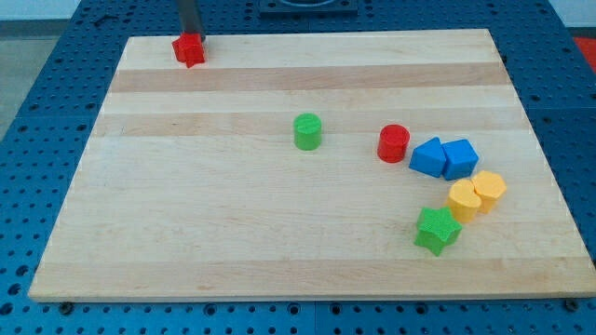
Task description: Point your arm towards the blue cube
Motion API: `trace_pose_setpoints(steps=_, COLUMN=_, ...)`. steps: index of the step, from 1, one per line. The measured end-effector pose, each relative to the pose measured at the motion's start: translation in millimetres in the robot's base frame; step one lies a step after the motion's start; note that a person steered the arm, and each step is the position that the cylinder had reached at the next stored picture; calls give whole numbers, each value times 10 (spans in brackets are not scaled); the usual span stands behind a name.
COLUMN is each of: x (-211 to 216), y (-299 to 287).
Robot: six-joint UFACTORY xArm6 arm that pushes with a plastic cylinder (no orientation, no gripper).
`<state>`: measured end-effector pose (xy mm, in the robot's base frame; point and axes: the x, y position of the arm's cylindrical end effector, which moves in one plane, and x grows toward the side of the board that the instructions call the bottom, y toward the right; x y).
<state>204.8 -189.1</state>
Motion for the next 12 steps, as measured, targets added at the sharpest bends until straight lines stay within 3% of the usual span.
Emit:
trace_pose_setpoints(steps=1, x=274, y=67)
trace_pose_setpoints(steps=2, x=256, y=66)
trace_pose_setpoints(steps=3, x=242, y=818)
trace_pose_setpoints(steps=4, x=434, y=1152)
trace_pose_setpoints(steps=7, x=458, y=1167)
trace_pose_setpoints(steps=10, x=769, y=3063)
trace_pose_setpoints(steps=12, x=1583, y=4319)
